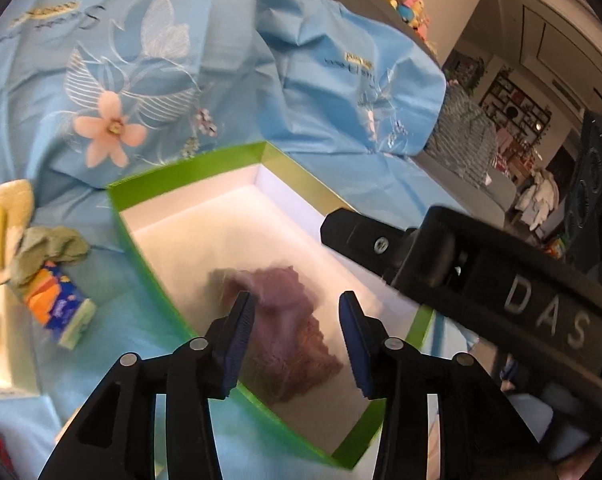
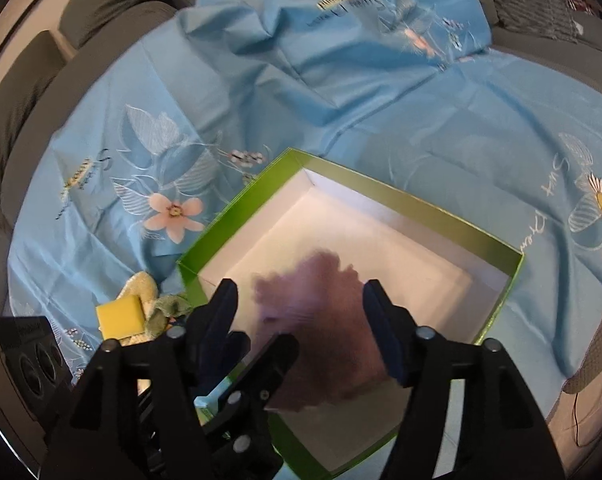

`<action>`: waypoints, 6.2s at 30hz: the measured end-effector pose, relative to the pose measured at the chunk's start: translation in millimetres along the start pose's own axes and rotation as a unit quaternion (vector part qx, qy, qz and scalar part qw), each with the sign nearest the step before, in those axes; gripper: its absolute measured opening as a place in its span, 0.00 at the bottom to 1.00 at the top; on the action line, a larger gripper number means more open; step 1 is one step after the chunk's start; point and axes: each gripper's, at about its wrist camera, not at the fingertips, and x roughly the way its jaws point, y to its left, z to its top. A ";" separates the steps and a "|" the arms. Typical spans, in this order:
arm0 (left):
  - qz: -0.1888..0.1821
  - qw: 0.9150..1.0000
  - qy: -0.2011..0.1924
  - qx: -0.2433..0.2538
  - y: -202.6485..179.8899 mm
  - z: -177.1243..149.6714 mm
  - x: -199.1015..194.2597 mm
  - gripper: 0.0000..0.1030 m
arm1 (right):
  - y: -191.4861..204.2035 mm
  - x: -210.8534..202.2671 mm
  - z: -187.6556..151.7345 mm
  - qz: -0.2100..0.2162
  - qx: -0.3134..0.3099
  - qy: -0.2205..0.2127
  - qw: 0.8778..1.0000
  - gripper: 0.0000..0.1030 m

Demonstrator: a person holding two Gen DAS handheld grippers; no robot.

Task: Organize soft objects
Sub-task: 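Move the right gripper back to the red-and-white sock, then grasp the red-and-white sock with the right gripper, then carry the sock into the green box and open the right gripper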

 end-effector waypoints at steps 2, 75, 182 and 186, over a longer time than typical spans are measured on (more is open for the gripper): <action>0.006 1.000 -0.015 -0.007 7.0 -1.6 -19.7 0.60 | 4.8 -4.1 -0.2 0.011 -0.006 -0.005 1.000 0.72; 0.186 0.925 -0.027 -0.330 233.9 -174.5 -162.6 0.34 | 245.5 135.4 -220.3 0.216 -0.245 0.382 0.865 0.39; -0.063 0.992 0.103 0.048 -38.1 -19.7 64.2 0.34 | -55.0 16.1 -8.1 -0.063 0.059 0.042 0.995 0.41; -0.054 0.991 0.107 0.053 -38.9 -25.3 60.5 0.34 | -58.0 13.8 -7.6 -0.039 0.067 0.045 0.996 0.51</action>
